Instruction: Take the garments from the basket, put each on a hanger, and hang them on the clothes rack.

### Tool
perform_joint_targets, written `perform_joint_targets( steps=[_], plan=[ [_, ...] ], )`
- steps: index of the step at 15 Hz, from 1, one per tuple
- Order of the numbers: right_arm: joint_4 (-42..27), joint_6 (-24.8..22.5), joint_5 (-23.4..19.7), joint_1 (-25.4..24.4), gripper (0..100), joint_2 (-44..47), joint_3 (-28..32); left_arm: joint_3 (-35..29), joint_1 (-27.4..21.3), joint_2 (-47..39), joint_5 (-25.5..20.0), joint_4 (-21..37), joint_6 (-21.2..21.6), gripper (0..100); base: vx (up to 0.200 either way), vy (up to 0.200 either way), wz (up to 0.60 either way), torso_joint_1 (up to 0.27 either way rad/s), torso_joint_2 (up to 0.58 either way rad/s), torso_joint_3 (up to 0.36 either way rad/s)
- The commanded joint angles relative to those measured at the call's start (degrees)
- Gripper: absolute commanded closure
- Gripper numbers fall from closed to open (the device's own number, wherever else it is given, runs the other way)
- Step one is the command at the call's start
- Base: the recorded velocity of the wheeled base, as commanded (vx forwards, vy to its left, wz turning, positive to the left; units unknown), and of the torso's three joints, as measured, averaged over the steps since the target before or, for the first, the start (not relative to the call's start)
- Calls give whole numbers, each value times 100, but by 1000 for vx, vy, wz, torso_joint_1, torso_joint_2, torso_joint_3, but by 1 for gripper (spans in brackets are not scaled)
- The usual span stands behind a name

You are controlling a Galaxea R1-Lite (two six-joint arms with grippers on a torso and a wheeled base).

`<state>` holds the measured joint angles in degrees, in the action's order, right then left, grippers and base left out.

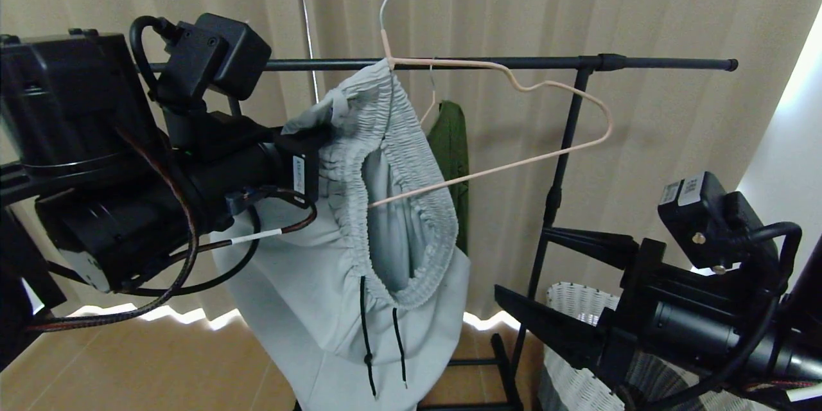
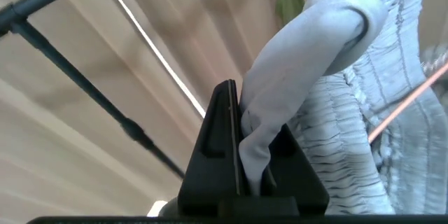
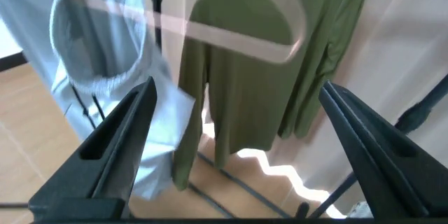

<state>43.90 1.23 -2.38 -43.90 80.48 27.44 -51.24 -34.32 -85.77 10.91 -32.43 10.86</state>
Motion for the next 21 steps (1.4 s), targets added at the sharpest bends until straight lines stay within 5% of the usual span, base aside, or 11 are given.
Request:
perform_joint_targets(
  steps=[1, 11, 20, 21],
  plan=[
    [-4, 176, 0, -163, 0, 196, 156, -18, -119, -10, -10, -9, -14, 100, 0, 0, 0, 0, 0, 0],
    [5, 589, 466, -304, 0, 1338, 1018, 193, -576, 122, -1, -264, 39, 100, 0, 0, 0, 0, 0, 0],
    [356, 571, 1002, -13, 0, 1435, 675, 184, -541, 360, -1, -264, 56, 100, 0, 0, 0, 0, 0, 0],
    [374, 571, 1002, 39, 100, 1426, 657, 175, -532, 360, -1, -264, 56, 100, 0, 0, 0, 0, 0, 0]
  ],
)
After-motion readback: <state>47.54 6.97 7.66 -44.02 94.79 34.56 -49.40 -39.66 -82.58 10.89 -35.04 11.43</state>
